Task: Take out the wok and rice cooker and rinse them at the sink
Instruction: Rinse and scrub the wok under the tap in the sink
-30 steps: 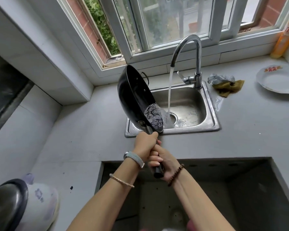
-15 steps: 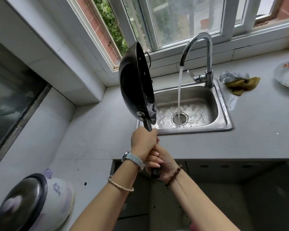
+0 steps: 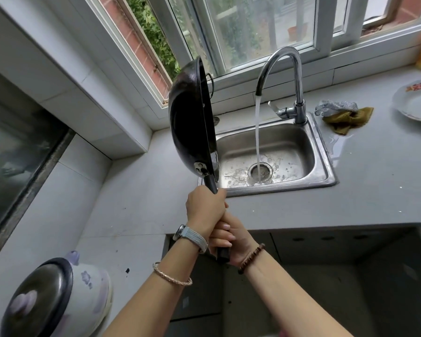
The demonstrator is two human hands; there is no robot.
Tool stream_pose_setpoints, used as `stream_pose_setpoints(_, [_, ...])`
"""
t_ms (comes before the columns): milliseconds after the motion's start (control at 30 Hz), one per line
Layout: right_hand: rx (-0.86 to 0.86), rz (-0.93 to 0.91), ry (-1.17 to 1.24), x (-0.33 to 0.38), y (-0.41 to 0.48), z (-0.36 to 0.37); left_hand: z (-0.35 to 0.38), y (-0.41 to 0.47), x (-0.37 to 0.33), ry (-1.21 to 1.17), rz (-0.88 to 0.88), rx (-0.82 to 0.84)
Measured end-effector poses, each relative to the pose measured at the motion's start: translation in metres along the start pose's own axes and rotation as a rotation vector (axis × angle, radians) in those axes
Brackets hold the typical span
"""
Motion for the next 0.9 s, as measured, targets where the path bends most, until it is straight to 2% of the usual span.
stream_pose_setpoints(900, [0.051,0.018,0.023,-0.0058,0.0016,0.0061,-0.0096,-0.0042,0.0019,0.027,0.004,-0.055])
Point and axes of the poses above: each hand's wrist, its own y-axis towards the middle knuckle, its own z-axis out of the palm, x = y × z, the point moved 6 cm from there along y, towards the middle knuckle, and after that the axes turned 7 degrees about -z, right-handed, at the moved point
